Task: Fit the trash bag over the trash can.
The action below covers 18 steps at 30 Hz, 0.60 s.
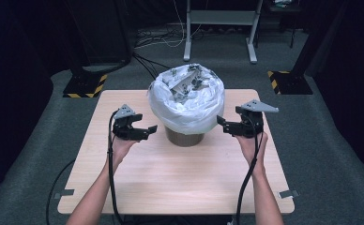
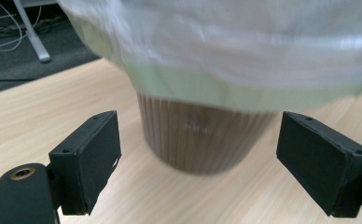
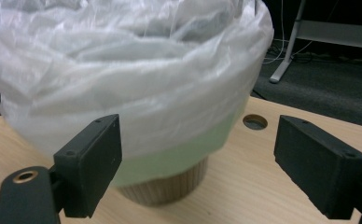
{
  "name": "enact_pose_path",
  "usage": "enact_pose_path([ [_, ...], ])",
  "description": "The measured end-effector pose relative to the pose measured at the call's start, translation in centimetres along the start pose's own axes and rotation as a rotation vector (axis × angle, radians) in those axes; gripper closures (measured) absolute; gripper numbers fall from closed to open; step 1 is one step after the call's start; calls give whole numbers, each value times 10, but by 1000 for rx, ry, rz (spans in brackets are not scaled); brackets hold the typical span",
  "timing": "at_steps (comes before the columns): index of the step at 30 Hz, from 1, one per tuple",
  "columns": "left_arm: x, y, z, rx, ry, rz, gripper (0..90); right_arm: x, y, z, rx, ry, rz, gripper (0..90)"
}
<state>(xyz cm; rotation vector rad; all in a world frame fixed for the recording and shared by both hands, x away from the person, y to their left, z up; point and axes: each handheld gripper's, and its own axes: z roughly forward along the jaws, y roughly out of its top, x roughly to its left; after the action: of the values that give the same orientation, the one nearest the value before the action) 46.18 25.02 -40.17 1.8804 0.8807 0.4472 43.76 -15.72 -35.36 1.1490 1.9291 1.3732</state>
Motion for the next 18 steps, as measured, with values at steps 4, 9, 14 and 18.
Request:
enact_pose_path([
  [4, -2, -22, -3, 40, 18, 5, 131, 3, -23, -7, 33, -41, -31, 133],
  [9, 0, -59, -4, 108, 50, -15, 129, 1, -64, -10, 89, -73, -22, 127],
  [14, 5, -98, -2, 175, 77, -56, 127, -6, -115, -9, 165, -123, 1, 127],
  [18, 8, -122, 1, 221, 97, -87, 125, -11, -150, -3, 268, -169, -3, 123],
])
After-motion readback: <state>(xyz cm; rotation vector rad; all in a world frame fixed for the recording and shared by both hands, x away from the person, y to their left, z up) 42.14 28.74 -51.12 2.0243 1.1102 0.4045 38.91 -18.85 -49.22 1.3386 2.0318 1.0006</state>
